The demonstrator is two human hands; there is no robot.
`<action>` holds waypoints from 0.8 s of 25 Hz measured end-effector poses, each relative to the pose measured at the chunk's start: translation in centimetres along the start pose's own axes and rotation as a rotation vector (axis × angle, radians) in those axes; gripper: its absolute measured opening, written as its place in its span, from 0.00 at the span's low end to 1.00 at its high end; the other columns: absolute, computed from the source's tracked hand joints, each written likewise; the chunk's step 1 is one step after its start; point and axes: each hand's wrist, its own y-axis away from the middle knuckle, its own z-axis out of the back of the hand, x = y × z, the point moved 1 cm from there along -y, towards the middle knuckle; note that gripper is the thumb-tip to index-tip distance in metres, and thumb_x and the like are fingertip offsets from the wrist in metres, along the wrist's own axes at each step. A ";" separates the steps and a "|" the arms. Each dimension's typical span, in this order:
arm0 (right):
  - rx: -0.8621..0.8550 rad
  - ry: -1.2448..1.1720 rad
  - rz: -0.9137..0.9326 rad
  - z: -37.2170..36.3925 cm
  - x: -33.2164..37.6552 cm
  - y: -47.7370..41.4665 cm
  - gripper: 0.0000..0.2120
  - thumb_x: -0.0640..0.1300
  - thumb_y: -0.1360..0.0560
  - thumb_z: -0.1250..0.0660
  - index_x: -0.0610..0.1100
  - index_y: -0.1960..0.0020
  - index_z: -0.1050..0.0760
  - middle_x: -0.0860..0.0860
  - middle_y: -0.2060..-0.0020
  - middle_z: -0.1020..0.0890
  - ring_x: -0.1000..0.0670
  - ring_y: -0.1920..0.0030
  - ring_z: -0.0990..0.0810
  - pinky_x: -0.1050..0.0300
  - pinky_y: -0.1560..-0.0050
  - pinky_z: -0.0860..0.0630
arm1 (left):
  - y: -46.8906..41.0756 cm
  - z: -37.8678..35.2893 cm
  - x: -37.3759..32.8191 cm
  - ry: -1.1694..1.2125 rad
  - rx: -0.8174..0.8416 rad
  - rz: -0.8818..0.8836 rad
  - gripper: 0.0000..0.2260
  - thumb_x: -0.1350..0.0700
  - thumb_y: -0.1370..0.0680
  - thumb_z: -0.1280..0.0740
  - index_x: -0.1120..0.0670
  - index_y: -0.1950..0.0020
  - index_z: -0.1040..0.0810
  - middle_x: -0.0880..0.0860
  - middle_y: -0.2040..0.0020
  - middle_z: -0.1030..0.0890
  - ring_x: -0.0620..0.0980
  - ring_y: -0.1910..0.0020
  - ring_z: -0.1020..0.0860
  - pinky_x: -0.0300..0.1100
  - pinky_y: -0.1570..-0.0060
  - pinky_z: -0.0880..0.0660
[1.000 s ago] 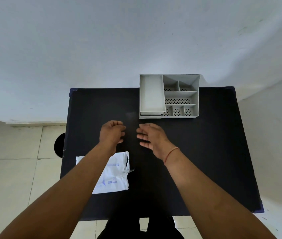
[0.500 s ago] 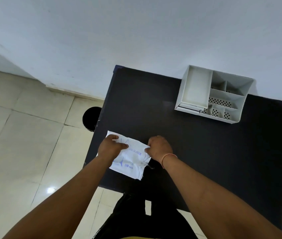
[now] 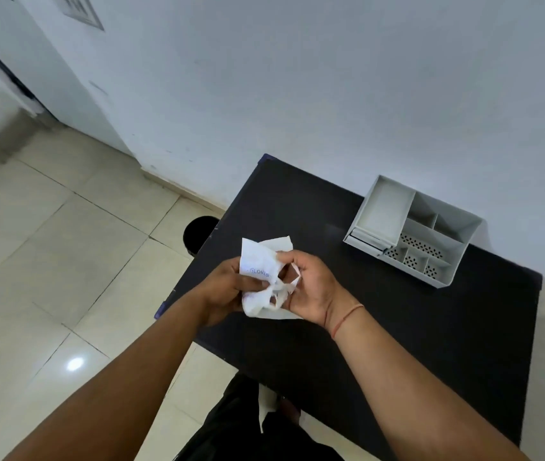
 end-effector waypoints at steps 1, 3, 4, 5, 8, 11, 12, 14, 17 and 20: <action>-0.032 0.043 0.035 -0.7 0.3 0.8 0.18 0.48 0.19 0.35 0.39 0.38 0.15 0.38 0.43 0.14 0.38 0.39 0.18 0.34 0.27 0.29 | 1.2 -0.5 -0.4 0.026 -0.057 -0.033 0.18 0.63 0.21 0.26 0.53 0.31 0.18 0.61 0.36 0.15 0.64 0.37 0.16 0.65 0.38 0.18; -0.147 0.139 0.138 -2.0 1.3 2.2 0.16 0.51 0.17 0.35 0.41 0.46 0.14 0.41 0.48 0.12 0.39 0.42 0.15 0.34 0.33 0.22 | 3.1 -1.0 -1.3 0.083 -0.230 -0.059 0.17 0.65 0.20 0.28 0.53 0.33 0.18 0.61 0.37 0.14 0.63 0.40 0.15 0.61 0.44 0.15; -0.206 0.177 0.198 -2.7 1.6 2.9 0.15 0.51 0.17 0.35 0.42 0.48 0.15 0.41 0.49 0.11 0.40 0.43 0.14 0.35 0.35 0.19 | 4.2 -0.9 -1.7 0.165 -0.298 -0.068 0.18 0.67 0.21 0.28 0.53 0.33 0.18 0.61 0.38 0.15 0.62 0.41 0.15 0.60 0.47 0.14; -0.264 0.207 0.264 -3.3 1.9 3.5 0.13 0.49 0.17 0.34 0.42 0.48 0.15 0.41 0.47 0.11 0.40 0.44 0.13 0.37 0.38 0.18 | 5.3 -0.5 -2.4 0.268 -0.310 -0.092 0.20 0.68 0.21 0.29 0.54 0.32 0.19 0.61 0.38 0.15 0.62 0.42 0.15 0.58 0.50 0.13; -0.366 0.399 0.363 -5.6 2.3 4.2 0.09 0.39 0.19 0.34 0.43 0.45 0.15 0.37 0.44 0.13 0.45 0.52 0.15 0.46 0.51 0.15 | 8.5 1.6 -4.1 0.558 -0.153 -0.245 0.16 0.67 0.23 0.28 0.59 0.36 0.18 0.61 0.47 0.13 0.58 0.50 0.13 0.51 0.56 0.12; -0.216 0.510 0.308 -9.3 1.6 3.8 0.15 0.31 0.22 0.31 0.44 0.38 0.18 0.41 0.41 0.14 0.44 0.50 0.16 0.50 0.56 0.17 | 11.2 4.1 -5.3 0.703 -0.099 -0.287 0.18 0.62 0.28 0.21 0.60 0.40 0.17 0.60 0.50 0.15 0.55 0.55 0.13 0.47 0.59 0.13; -0.130 0.492 0.291 -10.7 1.2 3.5 0.18 0.32 0.22 0.29 0.46 0.36 0.19 0.42 0.39 0.14 0.43 0.47 0.15 0.50 0.56 0.16 | 11.6 4.9 -5.5 0.676 -0.121 -0.283 0.15 0.61 0.26 0.23 0.60 0.40 0.17 0.61 0.49 0.16 0.55 0.55 0.14 0.47 0.59 0.13; -0.001 0.469 0.300 -13.8 0.5 2.0 0.22 0.35 0.24 0.24 0.49 0.33 0.20 0.45 0.39 0.14 0.43 0.43 0.13 0.49 0.54 0.15 | 12.3 6.7 -5.8 0.479 -0.257 -0.253 0.10 0.61 0.21 0.28 0.59 0.40 0.17 0.62 0.49 0.16 0.55 0.55 0.16 0.47 0.61 0.15; -0.094 0.591 0.399 -18.6 -0.8 -2.4 0.25 0.40 0.27 0.20 0.49 0.33 0.21 0.47 0.42 0.13 0.44 0.45 0.11 0.48 0.54 0.13 | 13.0 9.9 -6.2 0.141 -0.502 -0.176 0.09 0.58 0.19 0.28 0.57 0.39 0.17 0.62 0.46 0.13 0.57 0.53 0.14 0.46 0.62 0.14; -0.339 0.788 0.553 -22.3 -2.2 -7.6 0.14 0.44 0.27 0.20 0.49 0.42 0.17 0.49 0.47 0.12 0.48 0.48 0.12 0.48 0.53 0.11 | 13.3 14.0 -6.6 0.053 -0.535 -0.187 0.12 0.60 0.19 0.29 0.53 0.36 0.19 0.60 0.47 0.12 0.59 0.51 0.12 0.53 0.57 0.12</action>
